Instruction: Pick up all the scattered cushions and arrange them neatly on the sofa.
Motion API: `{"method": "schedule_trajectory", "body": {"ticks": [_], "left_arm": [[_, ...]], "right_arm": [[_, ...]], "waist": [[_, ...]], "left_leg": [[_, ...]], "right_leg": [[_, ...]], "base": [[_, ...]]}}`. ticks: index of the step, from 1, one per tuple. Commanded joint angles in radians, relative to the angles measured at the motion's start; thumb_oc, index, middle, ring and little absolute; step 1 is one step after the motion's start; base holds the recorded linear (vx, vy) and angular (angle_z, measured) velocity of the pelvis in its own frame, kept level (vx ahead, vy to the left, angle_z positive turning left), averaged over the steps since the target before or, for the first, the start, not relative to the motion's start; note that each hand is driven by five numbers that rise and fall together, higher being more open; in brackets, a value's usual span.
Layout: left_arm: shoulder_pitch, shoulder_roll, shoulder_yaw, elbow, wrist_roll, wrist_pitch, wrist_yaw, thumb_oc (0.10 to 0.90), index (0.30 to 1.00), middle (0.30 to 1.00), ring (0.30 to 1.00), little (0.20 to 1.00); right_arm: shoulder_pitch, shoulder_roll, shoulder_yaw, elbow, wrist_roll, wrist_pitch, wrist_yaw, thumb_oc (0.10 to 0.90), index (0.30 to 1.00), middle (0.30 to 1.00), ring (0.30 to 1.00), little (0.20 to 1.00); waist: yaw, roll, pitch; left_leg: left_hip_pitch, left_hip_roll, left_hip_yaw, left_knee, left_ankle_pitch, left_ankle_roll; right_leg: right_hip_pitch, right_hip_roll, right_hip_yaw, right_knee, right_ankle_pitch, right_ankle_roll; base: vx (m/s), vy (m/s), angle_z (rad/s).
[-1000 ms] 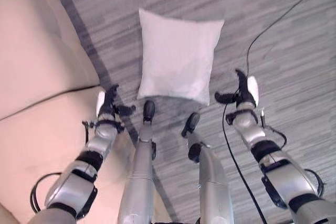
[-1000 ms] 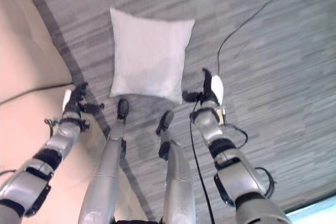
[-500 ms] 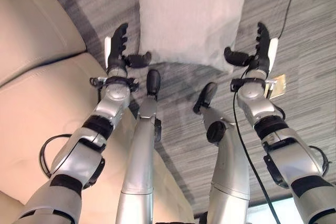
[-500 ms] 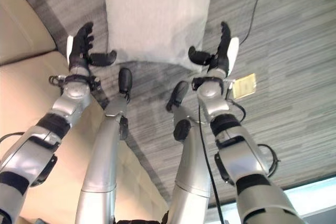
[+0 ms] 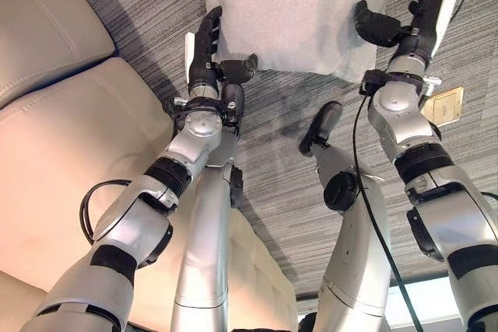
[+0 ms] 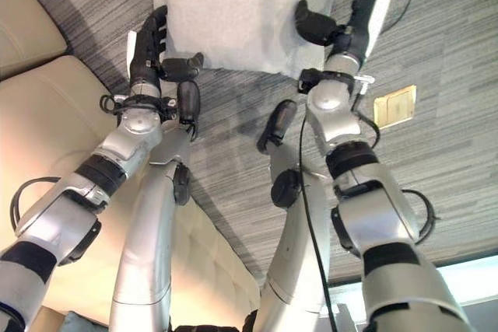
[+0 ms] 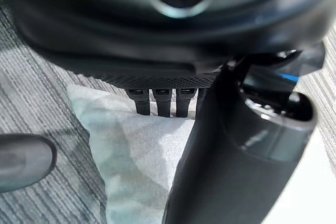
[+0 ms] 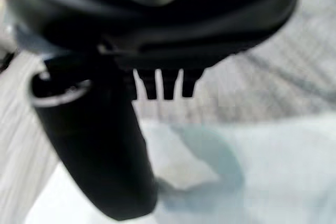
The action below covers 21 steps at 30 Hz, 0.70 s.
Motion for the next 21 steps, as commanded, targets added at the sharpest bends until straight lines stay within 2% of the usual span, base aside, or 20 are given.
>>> {"method": "schedule_trajectory", "body": {"ticks": [1,4,5,6,7,8,9,10,21], "left_arm": [[-0.055,-0.125,-0.02,-0.025,0.003,-0.092,-0.036,0.8,0.9,0.9,0.9,0.9],[-0.093,-0.16,-0.03,-0.008,-0.013,-0.1,-0.044,0.8,0.9,0.9,0.9,0.9],[-0.114,-0.182,-0.037,-0.003,-0.031,-0.11,-0.048,0.745,0.818,0.818,0.818,0.818],[-0.122,-0.189,-0.04,-0.003,-0.036,-0.114,-0.05,0.477,0.415,0.415,0.415,0.415],[-0.123,-0.189,-0.039,-0.001,-0.037,-0.115,-0.05,0.4,0.3,0.3,0.3,0.3],[-0.127,-0.197,-0.042,-0.007,-0.038,-0.118,-0.052,0.4,0.3,0.3,0.3,0.3],[-0.135,-0.201,-0.045,-0.015,-0.038,-0.12,-0.054,0.4,0.3,0.3,0.3,0.3],[-0.139,-0.205,-0.047,-0.031,-0.039,-0.129,-0.052,0.4,0.3,0.3,0.3,0.3],[-0.119,-0.165,-0.024,-0.139,-0.023,-0.151,-0.029,0.4,0.3,0.3,0.3,0.3]], "right_arm": [[-0.016,0.0,0.08,-0.03,0.01,-0.07,0.013,0.8,0.9,0.9,0.9,0.9],[-0.049,0.059,0.121,-0.01,0.015,-0.072,0.043,0.8,0.9,0.9,0.9,0.9],[-0.059,0.099,0.139,-0.002,0.023,-0.073,0.059,0.8,0.9,0.9,0.9,0.9],[-0.061,0.118,0.149,-0.001,0.029,-0.075,0.069,0.8,0.9,0.9,0.9,0.9],[-0.062,0.118,0.149,0.0,0.03,-0.076,0.07,0.8,0.9,0.9,0.9,0.9],[-0.063,0.136,0.155,-0.002,0.041,-0.08,0.083,0.626,0.639,0.639,0.639,0.639],[-0.062,0.15,0.16,-0.008,0.049,-0.086,0.091,0.496,0.444,0.444,0.444,0.444],[-0.057,0.161,0.167,-0.013,0.058,-0.092,0.103,0.4,0.3,0.3,0.3,0.3],[-0.039,0.149,0.141,-0.108,0.049,-0.122,0.094,0.4,0.3,0.3,0.3,0.3]], "waist": [[-0.021,0.096,-0.034],[-0.013,0.102,-0.034],[-0.01,0.103,-0.034],[-0.007,0.104,-0.034],[-0.008,0.104,-0.034],[-0.005,0.106,-0.034],[-0.003,0.107,-0.034],[-0.001,0.109,-0.034],[-0.004,0.109,-0.034]], "left_leg": [[0.063,-0.027,-0.074,-0.021,-0.113,-0.002],[0.062,-0.033,-0.077,-0.032,-0.108,-0.004],[0.062,-0.036,-0.079,-0.04,-0.103,-0.006],[0.062,-0.037,-0.079,-0.045,-0.101,-0.007],[0.062,-0.038,-0.08,-0.046,-0.1,-0.007],[0.062,-0.038,-0.08,-0.05,-0.097,-0.008],[0.062,-0.04,-0.08,-0.053,-0.095,-0.009],[0.062,-0.044,-0.082,-0.058,-0.091,-0.011],[0.063,-0.047,-0.094,-0.085,-0.059,-0.017]], "right_leg": [[0.114,0.016,0.046,0.02,-0.124,0.049],[0.108,0.012,0.05,0.021,-0.121,0.047],[0.109,0.011,0.051,0.016,-0.119,0.046],[0.11,0.011,0.051,0.015,-0.119,0.046],[0.11,0.011,0.05,0.014,-0.118,0.046],[0.108,0.011,0.051,0.014,-0.117,0.046],[0.108,0.01,0.05,0.011,-0.116,0.048],[0.109,0.011,0.05,0.012,-0.116,0.048],[0.123,0.029,0.03,-0.031,-0.081,0.061]], "base": [[0.0,-0.005,0.07],[0.0,-0.006,0.11],[-0.01,-0.035,0.05],[-0.01,-0.04,0.02],[0.0,-0.015,0.05],[0.0,-0.005,0.08],[-0.01,-0.004,0.11],[-0.01,-0.001,0.1],[-0.02,0.004,0.02]]}}
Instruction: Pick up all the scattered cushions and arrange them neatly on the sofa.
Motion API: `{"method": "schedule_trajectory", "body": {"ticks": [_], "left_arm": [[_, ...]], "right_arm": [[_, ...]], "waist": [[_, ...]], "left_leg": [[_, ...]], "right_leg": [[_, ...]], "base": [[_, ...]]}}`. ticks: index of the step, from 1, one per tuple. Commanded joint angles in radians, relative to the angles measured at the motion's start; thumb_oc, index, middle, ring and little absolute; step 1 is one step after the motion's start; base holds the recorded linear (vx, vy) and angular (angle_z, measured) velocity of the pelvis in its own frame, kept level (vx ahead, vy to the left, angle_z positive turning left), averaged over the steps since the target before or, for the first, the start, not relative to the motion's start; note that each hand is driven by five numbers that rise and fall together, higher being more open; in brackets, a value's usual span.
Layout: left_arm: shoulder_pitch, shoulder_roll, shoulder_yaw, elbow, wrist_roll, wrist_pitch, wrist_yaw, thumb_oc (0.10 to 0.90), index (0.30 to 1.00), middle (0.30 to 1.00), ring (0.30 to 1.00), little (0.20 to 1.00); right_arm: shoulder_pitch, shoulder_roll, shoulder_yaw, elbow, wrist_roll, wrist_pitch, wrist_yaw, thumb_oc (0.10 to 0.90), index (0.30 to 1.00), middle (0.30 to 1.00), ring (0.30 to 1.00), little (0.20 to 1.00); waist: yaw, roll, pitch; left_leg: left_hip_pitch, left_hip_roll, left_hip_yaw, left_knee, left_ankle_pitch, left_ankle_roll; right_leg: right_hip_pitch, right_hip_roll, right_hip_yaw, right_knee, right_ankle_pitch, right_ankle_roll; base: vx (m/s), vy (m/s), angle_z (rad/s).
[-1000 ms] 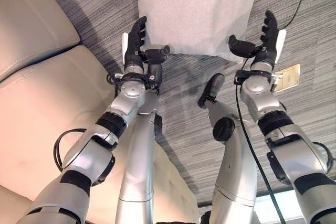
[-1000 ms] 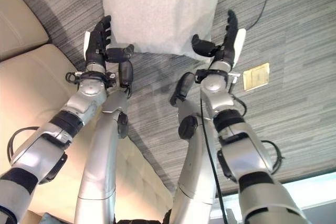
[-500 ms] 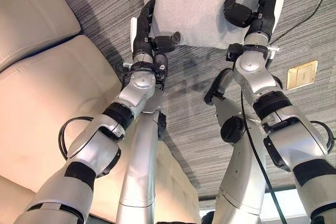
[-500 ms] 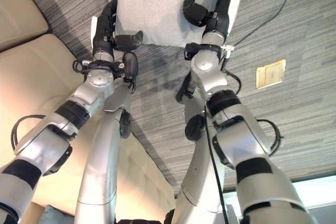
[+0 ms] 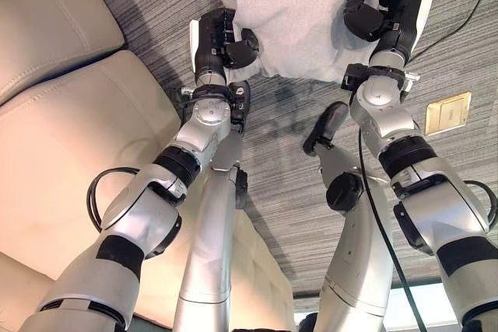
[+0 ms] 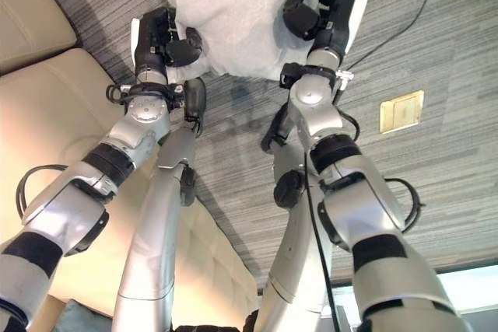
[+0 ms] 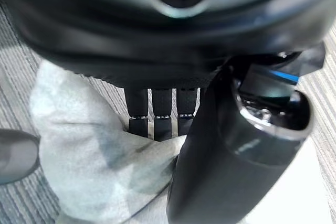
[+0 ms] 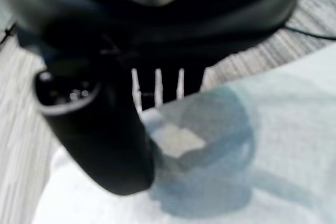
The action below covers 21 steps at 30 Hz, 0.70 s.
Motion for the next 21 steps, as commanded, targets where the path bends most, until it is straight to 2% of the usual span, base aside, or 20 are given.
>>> {"method": "schedule_trajectory", "body": {"ticks": [1,4,6,11,17,19,20,21], "left_arm": [[-0.043,-0.136,0.001,-0.204,0.061,-0.125,-0.048,0.4,0.3,0.3,0.3,0.3],[-0.009,-0.113,0.025,-0.229,0.074,-0.122,-0.048,0.4,0.3,0.3,0.3,0.3],[0.031,-0.107,0.039,-0.246,0.089,-0.116,-0.047,0.4,0.3,0.3,0.3,0.3],[0.154,-0.106,0.081,-0.309,0.145,-0.105,-0.052,0.4,0.3,0.3,0.3,0.3],[0.321,-0.104,0.104,-0.462,0.239,-0.09,-0.069,0.4,0.3,0.3,0.3,0.3],[0.388,-0.099,0.102,-0.508,0.234,-0.094,-0.092,0.4,0.3,0.3,0.3,0.3],[0.446,-0.068,0.101,-0.54,0.25,-0.09,-0.117,0.4,0.3,0.3,0.3,0.3],[0.452,-0.068,0.099,-0.543,0.251,-0.089,-0.117,0.4,0.3,0.3,0.3,0.3]], "right_arm": [[-0.011,0.124,0.104,-0.153,-0.055,-0.094,0.093,0.4,0.3,0.3,0.3,0.3],[0.005,0.116,0.084,-0.22,-0.074,-0.102,0.083,0.4,0.3,0.3,0.3,0.3],[0.037,0.123,0.074,-0.274,-0.105,-0.101,0.075,0.4,0.3,0.3,0.3,0.3],[0.14,0.149,0.041,-0.409,-0.175,-0.094,0.076,0.4,0.3,0.3,0.3,0.3],[0.3,0.153,0.003,-0.534,-0.262,-0.067,0.118,0.4,0.3,0.3,0.3,0.3],[0.369,0.157,-0.006,-0.576,-0.27,-0.054,0.15,0.4,0.3,0.3,0.3,0.3],[0.43,0.141,-0.007,-0.602,-0.287,-0.044,0.186,0.4,0.3,0.3,0.3,0.3],[0.436,0.142,-0.007,-0.604,-0.287,-0.043,0.186,0.4,0.3,0.3,0.3,0.3]], "waist": [[-0.018,0.102,-0.031],[-0.021,0.099,-0.031],[-0.028,0.091,-0.031],[-0.042,0.072,-0.031],[-0.027,0.053,-0.031],[-0.016,0.043,-0.031],[-0.004,0.039,-0.031],[-0.004,0.039,-0.031]], "left_leg": [[0.017,-0.019,-0.075,0.024,-0.118,0.009],[0.021,-0.012,-0.087,0.015,-0.1,0.007],[0.066,-0.005,-0.094,-0.019,-0.087,0.004],[0.251,0.008,-0.098,-0.15,-0.05,-0.004],[0.557,0.017,-0.112,-0.312,-0.01,-0.027],[0.688,0.026,-0.121,-0.367,-0.003,-0.034],[0.795,0.036,-0.124,-0.408,-0.001,-0.038],[0.804,0.037,-0.125,-0.414,0.001,-0.038]], "right_leg": [[0.104,0.045,0.043,-0.001,-0.085,0.064],[0.124,0.06,0.026,-0.038,-0.064,0.07],[0.168,0.072,0.012,-0.075,-0.048,0.073],[0.332,0.1,-0.02,-0.185,-0.02,0.08],[0.625,0.118,-0.061,-0.334,-0.002,0.072],[0.761,0.127,-0.076,-0.401,0.007,0.071],[0.867,0.126,-0.088,-0.439,0.008,0.074],[0.876,0.128,-0.09,-0.445,0.009,0.074]], "base": [[-0.07,0.033,0.0],[-0.07,0.015,0.0],[-0.1,-0.026,-0.04],[-0.1,-0.085,0.07],[-0.11,-0.08,0.08],[-0.07,-0.081,-0.04],[-0.03,-0.07,-0.1],[0.0,-0.062,-0.1]]}}
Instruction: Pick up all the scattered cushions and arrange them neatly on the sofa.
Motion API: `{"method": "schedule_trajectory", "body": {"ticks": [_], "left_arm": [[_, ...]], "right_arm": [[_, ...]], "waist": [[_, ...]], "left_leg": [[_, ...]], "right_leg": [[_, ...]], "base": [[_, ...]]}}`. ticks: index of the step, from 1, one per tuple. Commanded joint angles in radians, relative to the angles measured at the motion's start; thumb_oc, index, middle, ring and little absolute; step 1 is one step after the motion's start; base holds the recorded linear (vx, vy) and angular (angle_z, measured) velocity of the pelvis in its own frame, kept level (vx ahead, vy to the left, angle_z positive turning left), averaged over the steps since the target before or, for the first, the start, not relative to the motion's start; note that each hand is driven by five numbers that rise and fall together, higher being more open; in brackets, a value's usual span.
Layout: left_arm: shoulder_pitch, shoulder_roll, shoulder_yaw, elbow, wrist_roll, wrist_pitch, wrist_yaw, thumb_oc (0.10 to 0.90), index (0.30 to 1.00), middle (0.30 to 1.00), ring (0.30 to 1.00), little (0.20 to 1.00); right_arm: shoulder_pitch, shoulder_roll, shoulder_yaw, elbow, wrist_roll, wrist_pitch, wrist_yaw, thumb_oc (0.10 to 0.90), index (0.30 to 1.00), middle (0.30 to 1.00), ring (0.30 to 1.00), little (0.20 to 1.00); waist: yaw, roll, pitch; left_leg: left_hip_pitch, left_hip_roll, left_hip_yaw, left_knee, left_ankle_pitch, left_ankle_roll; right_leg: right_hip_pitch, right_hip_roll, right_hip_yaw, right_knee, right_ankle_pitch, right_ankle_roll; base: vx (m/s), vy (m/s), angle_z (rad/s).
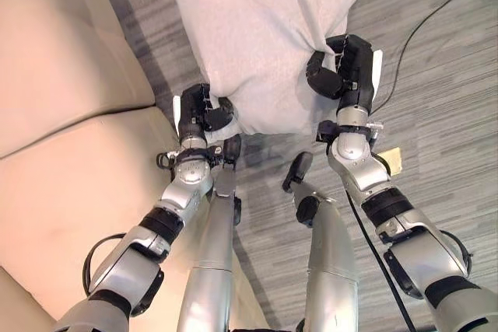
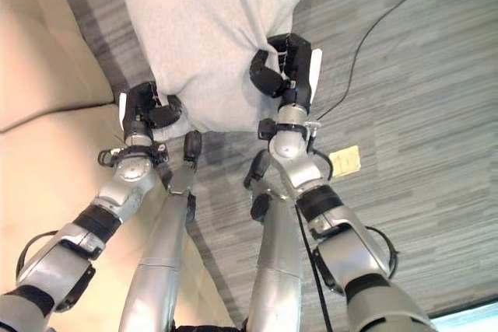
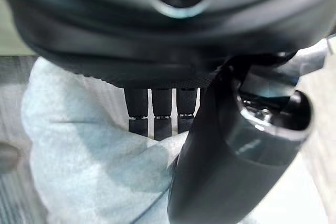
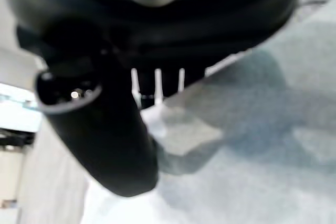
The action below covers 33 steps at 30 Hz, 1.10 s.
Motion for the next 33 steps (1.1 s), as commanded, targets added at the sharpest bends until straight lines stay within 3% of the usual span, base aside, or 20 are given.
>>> {"method": "schedule_trajectory", "body": {"ticks": [1,3,4,5,8,9,16,18,19,20,24,26,29,30,31,33], "left_arm": [[-0.059,-0.099,-0.086,-0.226,0.123,-0.102,-0.136,0.4,0.3,0.3,0.3,0.3],[0.008,-0.084,-0.078,-0.255,0.124,-0.102,-0.167,0.4,0.3,0.3,0.3,0.3],[0.043,-0.074,-0.07,-0.274,0.125,-0.104,-0.177,0.4,0.3,0.3,0.3,0.3],[0.081,-0.074,-0.062,-0.298,0.12,-0.106,-0.191,0.4,0.3,0.3,0.3,0.3],[0.19,-0.065,-0.042,-0.328,0.096,-0.112,-0.23,0.4,0.3,0.3,0.3,0.3],[0.251,-0.064,-0.022,-0.342,0.066,-0.117,-0.255,0.4,0.3,0.3,0.3,0.3],[0.397,-0.055,0.023,-0.393,0.02,-0.108,-0.326,0.4,0.3,0.3,0.3,0.3],[0.428,-0.06,0.036,-0.394,0.005,-0.104,-0.346,0.4,0.3,0.3,0.3,0.3],[0.449,-0.067,0.038,-0.393,-0.009,-0.104,-0.37,0.4,0.3,0.3,0.3,0.3],[0.45,-0.067,0.037,-0.393,-0.009,-0.104,-0.371,0.4,0.3,0.3,0.3,0.3],[0.49,-0.06,0.046,-0.391,-0.014,-0.098,-0.411,0.4,0.3,0.3,0.3,0.3],[0.513,-0.047,0.058,-0.397,-0.008,-0.092,-0.408,0.4,0.3,0.3,0.3,0.3],[0.534,-0.033,0.065,-0.415,-0.003,-0.078,-0.418,0.4,0.3,0.3,0.3,0.3],[0.545,-0.01,0.079,-0.43,0.006,-0.071,-0.417,0.4,0.3,0.3,0.3,0.3],[0.546,-0.009,0.08,-0.431,0.006,-0.07,-0.417,0.4,0.3,0.3,0.3,0.3],[0.544,-0.003,0.101,-0.436,0.004,-0.079,-0.402,0.4,0.3,0.3,0.3,0.3]], "right_arm": [[0.039,0.067,0.068,-0.227,-0.098,-0.075,0.155,0.4,0.3,0.3,0.3,0.3],[0.108,0.061,0.057,-0.255,-0.1,-0.074,0.19,0.4,0.3,0.3,0.3,0.3],[0.144,0.058,0.054,-0.267,-0.1,-0.071,0.207,0.4,0.3,0.3,0.3,0.3],[0.176,0.061,0.043,-0.283,-0.104,-0.072,0.221,0.4,0.3,0.3,0.3,0.3],[0.282,0.062,0.033,-0.309,-0.101,-0.068,0.264,0.4,0.3,0.3,0.3,0.3],[0.353,0.048,0.017,-0.329,-0.108,-0.061,0.289,0.4,0.3,0.3,0.3,0.3],[0.531,0.002,-0.062,-0.385,-0.109,-0.06,0.356,0.4,0.3,0.3,0.3,0.3],[0.572,-0.013,-0.09,-0.395,-0.111,-0.06,0.363,0.4,0.3,0.3,0.3,0.3],[0.592,-0.022,-0.115,-0.412,-0.109,-0.058,0.363,0.4,0.3,0.3,0.3,0.3],[0.594,-0.022,-0.116,-0.413,-0.109,-0.057,0.363,0.4,0.3,0.3,0.3,0.3],[0.632,-0.033,-0.165,-0.457,-0.115,-0.042,0.384,0.4,0.3,0.3,0.3,0.3],[0.652,-0.016,-0.184,-0.472,-0.115,-0.035,0.396,0.4,0.3,0.3,0.3,0.3],[0.673,-0.005,-0.208,-0.477,-0.117,-0.028,0.409,0.4,0.3,0.3,0.3,0.3],[0.676,0.007,-0.217,-0.487,-0.113,-0.027,0.416,0.4,0.3,0.3,0.3,0.3],[0.676,0.008,-0.217,-0.488,-0.113,-0.027,0.416,0.4,0.3,0.3,0.3,0.3],[0.68,0.02,-0.236,-0.49,-0.103,-0.026,0.416,0.4,0.3,0.3,0.3,0.3]], "waist": [[0.019,0.044,-0.033],[0.036,0.047,-0.033],[0.042,0.046,-0.034],[0.055,0.049,-0.044],[0.079,0.053,-0.102],[0.096,0.055,-0.145],[0.132,0.057,-0.254],[0.139,0.048,-0.282],[0.14,0.039,-0.302],[0.14,0.039,-0.303],[0.113,0.023,-0.383],[0.127,0.015,-0.405],[0.129,0.018,-0.418],[0.129,0.025,-0.426],[0.128,0.024,-0.426],[0.113,0.035,-0.429]], "left_leg": [[0.185,-0.001,-0.031,-0.032,-0.133,0.01],[0.284,0.006,-0.038,-0.077,-0.097,0.008],[0.351,0.01,-0.042,-0.093,-0.121,0.002],[0.387,0.009,-0.046,-0.117,-0.088,0.001],[0.49,0.021,-0.066,-0.182,-0.059,-0.016],[0.54,0.026,-0.082,-0.224,-0.038,-0.025],[0.642,0.018,-0.135,-0.319,0.017,-0.057],[0.664,0.011,-0.133,-0.324,-0.007,-0.067],[0.67,0.004,-0.086,-0.297,-0.038,-0.059],[0.668,0.002,-0.086,-0.293,-0.041,-0.058],[0.747,0.029,0.153,-0.279,-0.141,-0.002],[0.77,-0.005,0.111,-0.291,-0.159,0.005],[0.804,-0.011,0.091,-0.32,-0.163,0.026],[0.828,-0.027,0.06,-0.337,-0.161,0.046],[0.829,-0.029,0.06,-0.338,-0.161,0.046],[0.829,-0.041,0.018,-0.351,-0.129,0.062]], "right_leg": [[0.254,0.044,0.02,-0.137,-0.057,0.078],[0.367,0.046,-0.005,-0.196,-0.029,0.073],[0.436,0.05,-0.008,-0.21,-0.054,0.081],[0.485,0.053,-0.03,-0.241,-0.029,0.076],[0.607,0.07,-0.076,-0.314,-0.028,0.075],[0.676,0.083,-0.104,-0.354,-0.029,0.075],[0.85,0.117,-0.196,-0.502,-0.027,0.071],[0.897,0.122,-0.216,-0.543,-0.039,0.078],[0.922,0.106,-0.252,-0.575,-0.019,0.091],[0.923,0.107,-0.253,-0.578,-0.018,0.092],[0.967,0.075,-0.306,-0.616,0.018,0.124],[0.978,0.058,-0.302,-0.588,0.02,0.132],[0.984,0.036,-0.304,-0.521,0.002,0.137],[0.975,0.015,-0.275,-0.432,-0.012,0.138],[0.974,0.012,-0.275,-0.426,-0.015,0.139],[0.938,0.027,-0.186,-0.404,0.012,0.138]], "base": [[0.01,-0.078,-0.07],[-0.02,-0.075,-0.05],[-0.04,-0.072,-0.08],[0.05,-0.114,-0.01],[0.09,-0.119,0.21],[0.12,-0.115,0.26],[0.1,-0.071,0.41],[0.14,-0.051,0.57],[0.1,-0.018,0.55],[0.0,0.095,0.85],[0.13,0.17,0.49],[0.2,0.18,0.55],[0.16,0.151,0.41],[0.17,0.183,0.52],[0.08,0.168,0.57],[0.02,0.077,0.43]]}}
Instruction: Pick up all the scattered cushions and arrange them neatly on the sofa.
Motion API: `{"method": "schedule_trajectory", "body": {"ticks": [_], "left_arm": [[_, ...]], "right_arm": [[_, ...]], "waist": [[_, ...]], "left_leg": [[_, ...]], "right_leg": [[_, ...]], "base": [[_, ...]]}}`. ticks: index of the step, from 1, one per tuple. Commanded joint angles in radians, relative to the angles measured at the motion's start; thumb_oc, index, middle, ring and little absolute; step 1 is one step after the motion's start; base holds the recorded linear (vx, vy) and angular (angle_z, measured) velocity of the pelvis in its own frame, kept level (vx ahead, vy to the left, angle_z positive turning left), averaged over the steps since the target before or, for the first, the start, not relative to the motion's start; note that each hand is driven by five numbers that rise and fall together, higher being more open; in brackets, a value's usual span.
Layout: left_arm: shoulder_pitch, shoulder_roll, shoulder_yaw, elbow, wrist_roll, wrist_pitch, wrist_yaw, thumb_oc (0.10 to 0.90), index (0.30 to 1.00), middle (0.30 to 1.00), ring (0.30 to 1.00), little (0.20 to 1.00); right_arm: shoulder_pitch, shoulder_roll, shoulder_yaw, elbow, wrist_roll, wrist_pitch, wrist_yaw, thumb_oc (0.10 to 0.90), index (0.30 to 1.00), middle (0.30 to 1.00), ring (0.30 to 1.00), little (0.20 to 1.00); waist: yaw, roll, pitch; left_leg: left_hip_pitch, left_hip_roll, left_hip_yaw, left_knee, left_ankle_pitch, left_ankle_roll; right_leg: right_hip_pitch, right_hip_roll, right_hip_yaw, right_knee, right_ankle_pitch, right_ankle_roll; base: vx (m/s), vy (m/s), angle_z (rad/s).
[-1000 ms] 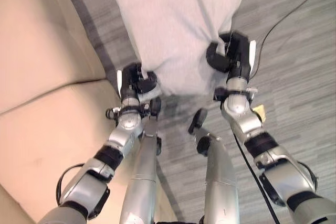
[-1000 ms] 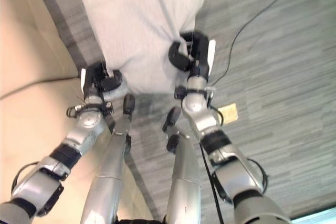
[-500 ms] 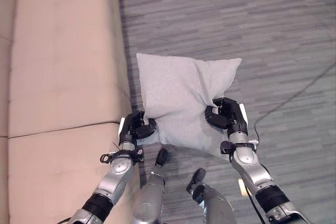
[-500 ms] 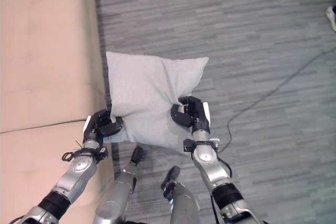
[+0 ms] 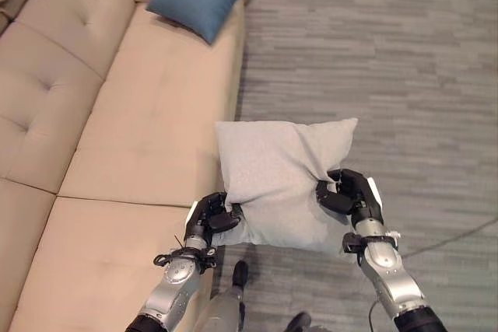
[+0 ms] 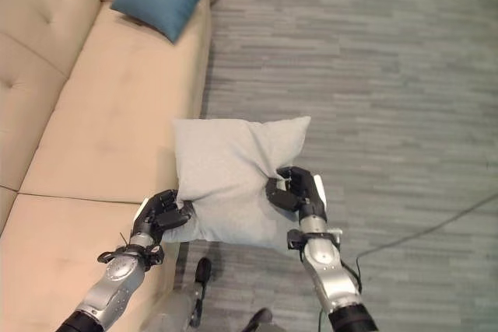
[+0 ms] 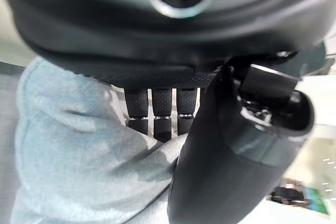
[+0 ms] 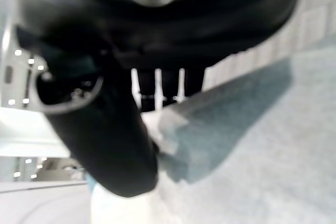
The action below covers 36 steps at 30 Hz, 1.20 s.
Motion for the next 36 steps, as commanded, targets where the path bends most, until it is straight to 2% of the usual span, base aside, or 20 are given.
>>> {"method": "schedule_trajectory", "body": {"ticks": [1,2,3,4,5,6,7,17,18,19,20,21,22,24,27,31,32,33,34,36], "left_arm": [[-0.081,-0.017,0.047,-0.146,0.011,-0.131,-0.036,0.4,0.3,0.3,0.3,0.3],[-0.08,-0.016,0.055,-0.148,0.006,-0.135,-0.035,0.4,0.3,0.3,0.3,0.3],[-0.082,-0.011,0.059,-0.153,0.01,-0.139,-0.035,0.4,0.3,0.3,0.3,0.3],[-0.083,-0.011,0.059,-0.153,0.01,-0.139,-0.035,0.4,0.3,0.3,0.3,0.3],[-0.086,-0.009,0.058,-0.158,0.02,-0.141,-0.031,0.4,0.3,0.3,0.3,0.3],[-0.086,-0.009,0.058,-0.158,0.02,-0.141,-0.03,0.4,0.3,0.3,0.3,0.3],[-0.093,-0.014,0.055,-0.153,0.028,-0.14,-0.027,0.4,0.3,0.3,0.3,0.3],[0.008,-0.04,0.093,-0.171,0.017,-0.122,-0.048,0.4,0.3,0.3,0.3,0.3],[0.001,-0.048,0.091,-0.163,0.022,-0.117,-0.042,0.4,0.3,0.3,0.3,0.3],[0.001,-0.048,0.091,-0.163,0.022,-0.117,-0.042,0.4,0.3,0.3,0.3,0.3],[-0.011,-0.054,0.082,-0.155,0.028,-0.118,-0.037,0.4,0.3,0.3,0.3,0.3],[-0.012,-0.054,0.082,-0.155,0.028,-0.118,-0.037,0.4,0.3,0.3,0.3,0.3],[-0.03,-0.056,0.076,-0.159,0.037,-0.118,-0.032,0.4,0.3,0.3,0.3,0.3],[-0.044,-0.055,0.067,-0.164,0.043,-0.114,-0.027,0.4,0.3,0.3,0.3,0.3],[-0.036,-0.049,0.071,-0.169,0.052,-0.107,-0.019,0.4,0.3,0.3,0.3,0.3],[0.003,-0.031,0.098,-0.194,0.057,-0.098,-0.023,0.4,0.3,0.3,0.3,0.3],[0.016,-0.021,0.105,-0.205,0.06,-0.095,-0.024,0.4,0.3,0.3,0.3,0.3],[0.016,-0.021,0.105,-0.205,0.06,-0.095,-0.024,0.4,0.3,0.3,0.3,0.3],[0.014,-0.02,0.106,-0.204,0.061,-0.097,-0.021,0.4,0.3,0.3,0.3,0.3],[0.007,-0.02,0.108,-0.2,0.067,-0.106,-0.017,0.4,0.3,0.3,0.3,0.3]], "right_arm": [[-0.069,0.011,0.03,-0.141,-0.015,-0.118,0.064,0.4,0.3,0.3,0.3,0.3],[-0.076,0.01,0.028,-0.142,-0.019,-0.119,0.06,0.4,0.3,0.3,0.3,0.3],[-0.08,0.009,0.021,-0.157,-0.033,-0.122,0.057,0.4,0.3,0.3,0.3,0.3],[-0.08,0.008,0.021,-0.157,-0.033,-0.122,0.057,0.4,0.3,0.3,0.3,0.3],[-0.077,0.008,0.012,-0.171,-0.045,-0.122,0.053,0.4,0.3,0.3,0.3,0.3],[-0.078,0.007,0.012,-0.171,-0.045,-0.122,0.053,0.4,0.3,0.3,0.3,0.3],[-0.072,0.006,0.004,-0.176,-0.052,-0.121,0.048,0.4,0.3,0.3,0.3,0.3],[-0.014,-0.006,-0.013,-0.203,-0.068,-0.12,0.076,0.4,0.3,0.3,0.3,0.3],[-0.006,-0.007,-0.027,-0.208,-0.058,-0.124,0.064,0.4,0.3,0.3,0.3,0.3],[-0.006,-0.007,-0.028,-0.208,-0.058,-0.124,0.064,0.4,0.3,0.3,0.3,0.3],[-0.005,-0.005,-0.035,-0.218,-0.056,-0.118,0.051,0.4,0.3,0.3,0.3,0.3],[-0.006,-0.006,-0.036,-0.218,-0.056,-0.118,0.051,0.4,0.3,0.3,0.3,0.3],[-0.011,0.0,-0.045,-0.236,-0.059,-0.117,0.037,0.4,0.3,0.3,0.3,0.3],[-0.019,0.012,-0.049,-0.249,-0.058,-0.119,0.028,0.4,0.3,0.3,0.3,0.3],[-0.027,0.034,-0.034,-0.246,-0.062,-0.115,0.03,0.4,0.3,0.3,0.3,0.3],[-0.035,0.068,0.004,-0.243,-0.055,-0.109,0.065,0.4,0.3,0.3,0.3,0.3],[-0.034,0.074,0.019,-0.254,-0.051,-0.109,0.082,0.4,0.3,0.3,0.3,0.3],[-0.035,0.074,0.019,-0.254,-0.051,-0.108,0.082,0.4,0.3,0.3,0.3,0.3],[-0.033,0.079,0.026,-0.26,-0.046,-0.108,0.088,0.4,0.3,0.3,0.3,0.3],[-0.033,0.088,0.035,-0.269,-0.036,-0.111,0.101,0.4,0.3,0.3,0.3,0.3]], "waist": [[0.004,0.007,-0.152],[0.001,0.01,-0.156],[-0.01,0.016,-0.154],[-0.011,0.016,-0.156],[-0.033,0.019,-0.149],[-0.034,0.019,-0.151],[-0.051,0.02,-0.143],[-0.046,-0.013,-0.149],[-0.063,-0.015,-0.142],[-0.065,-0.015,-0.144],[-0.086,-0.016,-0.141],[-0.087,-0.016,-0.143],[-0.109,-0.018,-0.148],[-0.116,-0.02,-0.157],[-0.11,-0.017,-0.168],[-0.093,-0.016,-0.173],[-0.094,-0.012,-0.158],[-0.094,-0.011,-0.162],[-0.1,-0.007,-0.148],[-0.11,0.006,-0.14]], "left_leg": [[0.052,-0.032,-0.055,-0.004,-0.137,-0.009],[0.056,-0.032,-0.071,-0.016,-0.131,-0.009],[0.072,-0.033,-0.122,-0.03,-0.128,-0.011],[0.069,-0.033,-0.123,-0.03,-0.125,-0.011],[0.091,-0.037,-0.178,-0.034,-0.126,-0.02],[0.087,-0.037,-0.179,-0.034,-0.124,-0.021],[0.1,-0.038,-0.225,-0.038,-0.123,-0.034],[0.092,-0.04,-0.268,0.045,-0.159,-0.089],[0.068,-0.033,-0.188,0.064,-0.157,-0.088],[0.064,-0.035,-0.189,0.064,-0.154,-0.087],[0.044,-0.007,-0.024,0.062,-0.154,-0.069],[0.04,-0.008,-0.024,0.061,-0.151,-0.068],[0.019,0.01,0.12,0.075,-0.154,-0.049],[0.001,0.013,0.191,0.083,-0.158,-0.04],[0.033,0.008,0.184,0.047,-0.177,-0.023],[0.074,-0.01,0.16,0.011,-0.188,0.013],[0.102,-0.018,0.146,0.004,-0.192,0.03],[0.097,-0.017,0.146,0.004,-0.19,0.03],[0.106,-0.019,0.13,0.003,-0.19,0.036],[0.128,-0.009,0.101,-0.013,-0.19,0.036]], "right_leg": [[-0.076,0.076,0.235,-0.062,0.031,0.037],[-0.092,0.092,0.299,-0.081,0.038,0.041],[-0.119,0.113,0.415,-0.108,0.046,0.049],[-0.121,0.113,0.414,-0.11,0.049,0.049],[-0.15,0.143,0.527,-0.12,0.059,0.051],[-0.153,0.143,0.526,-0.122,0.063,0.051],[-0.186,0.163,0.59,-0.133,0.083,0.052],[-0.065,0.147,0.427,-0.22,0.076,0.028],[-0.043,0.138,0.386,-0.223,0.065,0.024],[-0.045,0.137,0.384,-0.224,0.068,0.025],[-0.034,0.129,0.346,-0.226,0.061,0.024],[-0.037,0.129,0.346,-0.227,0.064,0.024],[-0.024,0.124,0.3,-0.23,0.06,0.021],[-0.015,0.126,0.272,-0.231,0.052,0.023],[-0.011,0.125,0.27,-0.202,0.036,0.027],[-0.044,0.081,0.281,-0.038,0.03,0.052],[-0.084,0.052,0.305,0.09,0.087,0.076],[-0.089,0.053,0.304,0.087,0.09,0.075],[-0.119,0.052,0.338,0.152,0.123,0.089],[-0.175,0.077,0.419,0.195,0.111,0.083]], "base": [[0.11,0.0,0.51],[0.2,-0.079,0.81],[0.14,-0.077,0.66],[0.23,-0.148,0.91],[0.11,-0.076,0.89],[0.19,-0.186,1.38],[0.07,-0.108,1.28],[0.07,-0.197,0.94],[0.04,-0.054,0.57],[0.04,-0.039,0.96],[0.0,0.001,0.93],[0.04,-0.014,1.17],[0.04,-0.003,0.71],[0.08,0.015,0.65],[0.13,0.057,0.51],[0.2,0.155,0.1],[0.09,0.079,0.12],[0.12,0.093,0.1],[0.05,0.027,0.15],[0.15,-0.013,0.29]]}}
